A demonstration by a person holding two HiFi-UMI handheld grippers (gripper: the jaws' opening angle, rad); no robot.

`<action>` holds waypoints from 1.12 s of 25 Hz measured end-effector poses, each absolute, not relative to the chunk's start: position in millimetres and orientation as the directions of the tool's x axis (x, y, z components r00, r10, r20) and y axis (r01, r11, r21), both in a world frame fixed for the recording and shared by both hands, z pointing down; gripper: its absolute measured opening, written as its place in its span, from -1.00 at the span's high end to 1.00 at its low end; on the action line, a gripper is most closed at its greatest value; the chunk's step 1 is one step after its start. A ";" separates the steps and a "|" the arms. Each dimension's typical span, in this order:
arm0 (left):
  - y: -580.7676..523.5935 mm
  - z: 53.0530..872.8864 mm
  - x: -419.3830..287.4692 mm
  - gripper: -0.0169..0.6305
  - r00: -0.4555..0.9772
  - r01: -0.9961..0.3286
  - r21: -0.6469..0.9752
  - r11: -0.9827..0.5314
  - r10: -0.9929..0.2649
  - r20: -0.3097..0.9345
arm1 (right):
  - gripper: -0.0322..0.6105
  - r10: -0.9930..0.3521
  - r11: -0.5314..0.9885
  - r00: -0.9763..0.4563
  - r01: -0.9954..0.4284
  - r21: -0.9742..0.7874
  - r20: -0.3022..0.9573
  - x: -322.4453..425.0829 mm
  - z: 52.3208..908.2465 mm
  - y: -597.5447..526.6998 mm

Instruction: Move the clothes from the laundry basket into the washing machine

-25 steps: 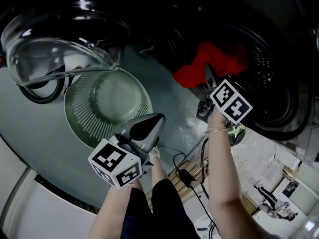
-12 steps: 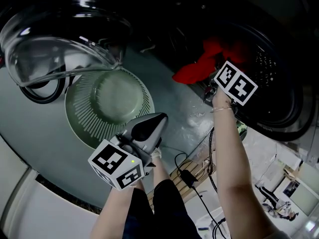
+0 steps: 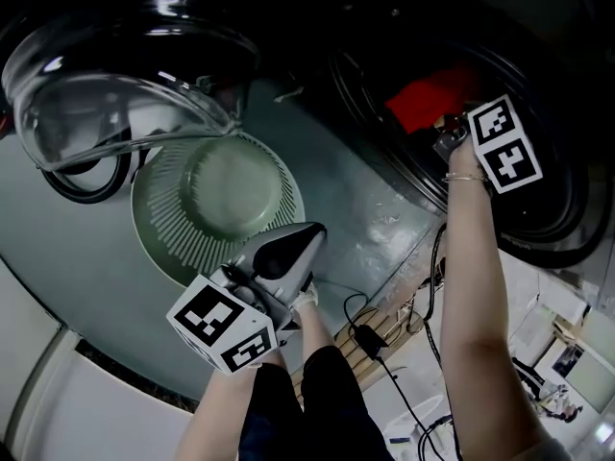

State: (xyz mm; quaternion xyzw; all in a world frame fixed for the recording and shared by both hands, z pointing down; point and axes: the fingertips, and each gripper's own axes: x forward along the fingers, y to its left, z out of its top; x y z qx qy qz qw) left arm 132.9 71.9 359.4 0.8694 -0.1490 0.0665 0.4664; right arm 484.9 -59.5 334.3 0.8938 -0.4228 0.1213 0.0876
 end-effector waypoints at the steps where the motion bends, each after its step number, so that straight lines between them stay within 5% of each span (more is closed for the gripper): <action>1: 71.7 359.5 132.6 0.94 0.947 -0.321 0.790 -0.522 -0.194 0.256 | 0.52 -0.728 -0.632 0.618 -0.773 0.058 0.297 486.0 336.7 -59.8; 4: 71.5 358.4 134.1 0.94 0.949 -0.316 0.789 -0.527 -0.187 0.256 | 0.27 -0.705 -0.619 0.577 -0.784 0.040 0.412 477.6 375.1 -55.1; 8: 69.4 356.4 135.9 0.94 0.950 -0.313 0.788 -0.530 -0.186 0.252 | -0.51 -0.678 -0.641 0.480 -0.757 -0.129 0.557 461.4 423.3 -39.7; 12: 71.1 359.5 134.8 0.94 0.947 -0.321 0.790 -0.522 -0.190 0.260 | -0.64 -0.698 -0.583 0.330 -0.777 -0.236 0.635 421.9 456.3 -28.8; 15: 72.8 360.1 137.6 0.94 0.947 -0.321 0.791 -0.520 -0.191 0.259 | -0.61 -0.672 -0.529 0.203 -0.804 -0.271 0.712 390.0 486.7 -28.5; 17: 73.9 360.3 139.5 0.94 0.947 -0.320 0.793 -0.518 -0.190 0.258 | -0.41 -0.639 -0.534 0.156 -0.794 -0.289 0.753 383.1 502.0 -29.2; 18: 74.2 360.3 139.9 0.94 0.947 -0.320 0.794 -0.517 -0.190 0.257 | -0.20 -0.621 -0.543 0.149 -0.790 -0.285 0.769 384.6 506.5 -29.0; 20: 73.5 360.3 140.2 0.94 0.947 -0.321 0.794 -0.517 -0.193 0.257 | 0.52 -0.591 -0.554 0.176 -0.798 -0.237 0.787 394.1 505.2 -29.0; 25: 72.0 359.8 142.9 0.94 0.947 -0.318 0.796 -0.515 -0.199 0.250 | 0.59 -0.604 -0.634 0.474 -0.773 -0.027 0.640 450.2 448.6 -28.8; 28: 71.9 357.6 146.1 0.94 0.952 -0.306 0.797 -0.521 -0.191 0.240 | 0.55 -0.555 -0.650 0.528 -0.757 0.060 0.643 471.6 452.5 -29.3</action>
